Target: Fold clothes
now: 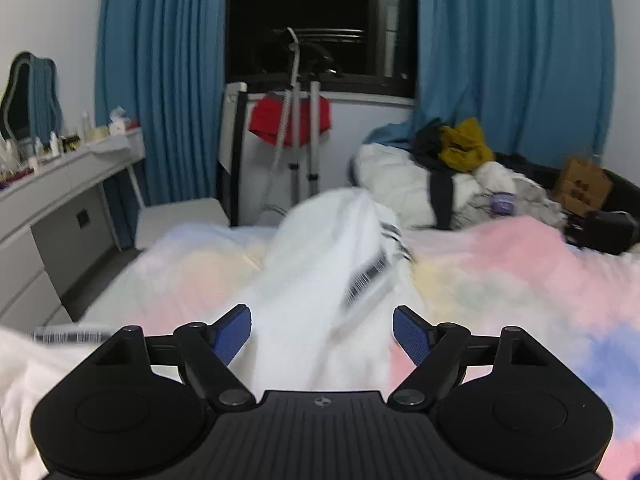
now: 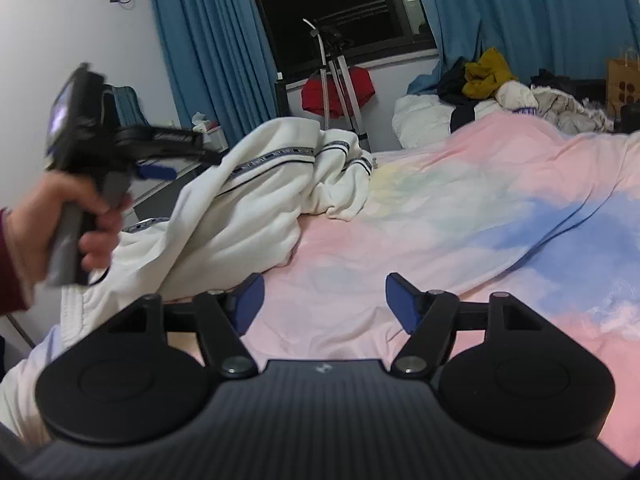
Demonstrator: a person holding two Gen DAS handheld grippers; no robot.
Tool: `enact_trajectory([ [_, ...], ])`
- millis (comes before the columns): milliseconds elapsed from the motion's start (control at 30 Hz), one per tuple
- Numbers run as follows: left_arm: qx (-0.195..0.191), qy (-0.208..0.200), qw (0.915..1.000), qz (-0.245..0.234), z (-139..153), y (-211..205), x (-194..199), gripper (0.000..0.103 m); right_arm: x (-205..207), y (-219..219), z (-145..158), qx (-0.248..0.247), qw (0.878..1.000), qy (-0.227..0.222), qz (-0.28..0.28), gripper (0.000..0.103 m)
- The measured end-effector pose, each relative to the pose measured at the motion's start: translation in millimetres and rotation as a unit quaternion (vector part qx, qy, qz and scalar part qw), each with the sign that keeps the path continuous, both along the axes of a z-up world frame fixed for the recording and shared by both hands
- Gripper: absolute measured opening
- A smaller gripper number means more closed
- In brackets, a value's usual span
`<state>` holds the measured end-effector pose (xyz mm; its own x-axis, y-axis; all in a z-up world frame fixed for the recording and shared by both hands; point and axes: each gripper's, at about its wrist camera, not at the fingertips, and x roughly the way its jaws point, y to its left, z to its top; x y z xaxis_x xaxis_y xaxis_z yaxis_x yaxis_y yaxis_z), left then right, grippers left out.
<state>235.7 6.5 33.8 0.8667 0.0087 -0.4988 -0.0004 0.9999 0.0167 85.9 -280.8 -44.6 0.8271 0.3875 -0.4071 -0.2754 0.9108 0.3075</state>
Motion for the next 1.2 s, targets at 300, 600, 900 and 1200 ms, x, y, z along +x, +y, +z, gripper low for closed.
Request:
enact_trajectory([
  [300, -0.021, 0.029, 0.9992, -0.017, -29.4, 2.2, 111.2, 0.009, 41.0, -2.6, -36.0, 0.019, 0.999, 0.049, -0.008, 0.071],
  [600, 0.003, -0.058, 0.9946, -0.085, 11.4, -28.3, -5.7, 0.005, 34.8, -8.3, -35.4, 0.023, 0.999, 0.035, -0.028, 0.071],
  [900, -0.022, -0.083, 0.9883, -0.126, -30.4, -49.1, -177.3, 0.005, -1.4, -22.6, -8.1, 0.052, 0.998, -0.007, -0.03, 0.071],
  [1200, -0.135, -0.087, 0.9836, -0.083, -76.8, -15.0, -216.9, 0.005, 21.9, -43.0, 0.3, 0.21, 0.974, 0.081, 0.004, 0.072],
])
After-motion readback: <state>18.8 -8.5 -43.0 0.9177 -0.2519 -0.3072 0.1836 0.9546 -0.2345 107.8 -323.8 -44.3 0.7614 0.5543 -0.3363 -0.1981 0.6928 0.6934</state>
